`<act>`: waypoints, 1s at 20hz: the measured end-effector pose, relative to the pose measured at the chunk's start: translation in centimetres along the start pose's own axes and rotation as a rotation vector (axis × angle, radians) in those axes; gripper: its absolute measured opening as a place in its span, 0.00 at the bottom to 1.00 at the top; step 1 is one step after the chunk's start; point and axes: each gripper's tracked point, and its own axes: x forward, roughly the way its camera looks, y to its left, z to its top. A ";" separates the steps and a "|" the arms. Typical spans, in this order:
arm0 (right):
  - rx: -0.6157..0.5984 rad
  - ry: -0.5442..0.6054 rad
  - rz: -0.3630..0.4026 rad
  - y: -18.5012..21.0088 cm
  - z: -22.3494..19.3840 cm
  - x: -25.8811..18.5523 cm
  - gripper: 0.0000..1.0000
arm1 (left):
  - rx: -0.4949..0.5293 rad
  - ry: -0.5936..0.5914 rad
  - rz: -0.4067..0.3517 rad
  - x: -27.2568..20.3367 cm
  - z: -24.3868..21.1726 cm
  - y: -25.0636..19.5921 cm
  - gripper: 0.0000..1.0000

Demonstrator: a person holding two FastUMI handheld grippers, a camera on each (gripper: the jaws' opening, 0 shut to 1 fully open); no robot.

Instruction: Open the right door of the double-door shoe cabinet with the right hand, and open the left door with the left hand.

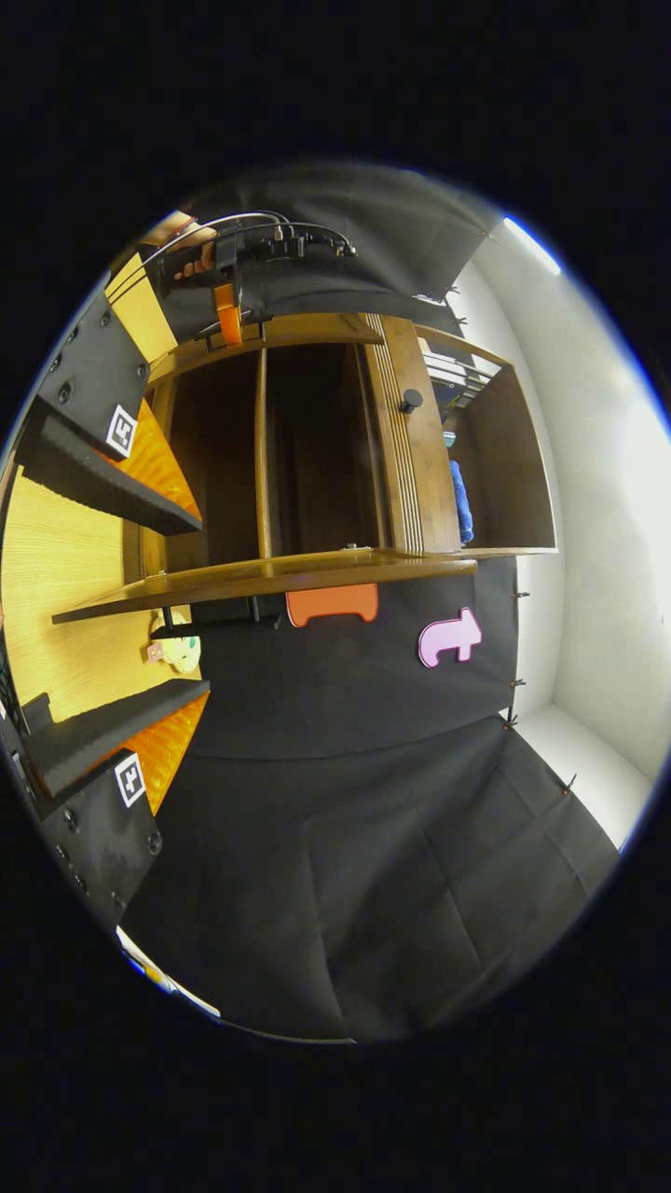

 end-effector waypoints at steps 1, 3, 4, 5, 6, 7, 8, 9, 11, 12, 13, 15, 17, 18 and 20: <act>-0.001 -0.004 0.000 0.2 0.0 -0.2 0.99 | 0.004 -0.002 0.003 -0.8 0.1 0.3 0.17; 0.001 -0.010 0.008 0.9 0.4 -0.5 0.99 | 0.009 0.001 0.005 -2.1 0.2 1.1 0.16; 0.000 -0.012 0.011 1.3 0.5 -0.6 0.92 | 0.009 0.002 0.005 -2.7 0.3 1.5 0.16; -0.001 -0.015 0.013 1.6 0.6 -0.7 0.92 | 0.010 0.004 0.005 -3.1 0.4 1.9 0.16; -0.003 -0.019 0.017 2.0 0.8 -0.8 0.92 | 0.008 -0.002 0.007 -3.5 0.5 2.2 0.16; -0.005 -0.021 0.020 2.5 1.0 -1.0 0.99 | 0.012 -0.007 0.003 -4.2 0.6 2.5 0.15; -0.009 -0.023 0.025 2.9 1.1 -1.1 0.99 | 0.006 -0.017 0.004 -4.1 0.6 2.6 0.14; -0.016 -0.026 0.030 3.4 1.2 -1.3 0.92 | 0.005 -0.021 0.005 -4.7 0.6 2.8 0.13; -0.036 -0.032 0.035 4.1 1.3 -1.7 0.92 | 0.010 -0.026 0.012 -5.5 0.6 3.5 0.12; -0.046 -0.034 0.036 4.4 1.4 -1.8 0.99 | 0.011 -0.026 0.015 -5.9 0.6 3.8 0.12; -0.052 -0.035 0.041 4.8 1.4 -1.9 0.99 | 0.007 -0.028 0.020 -6.3 0.6 4.3 0.11; -0.056 -0.039 0.051 5.7 1.8 -1.9 0.92 | 0.001 -0.029 0.032 -7.4 0.6 5.3 0.11; -0.054 -0.044 0.054 6.2 2.0 -2.0 0.92 | 0.004 -0.031 0.051 -8.4 0.8 6.5 0.10; -0.050 -0.045 0.056 6.4 2.0 -2.0 0.92 | 0.009 -0.033 0.063 -8.9 0.9 7.2 0.10; -0.042 -0.044 0.062 6.8 1.9 -2.0 0.92 | 0.018 -0.036 0.086 -9.8 0.9 8.3 0.08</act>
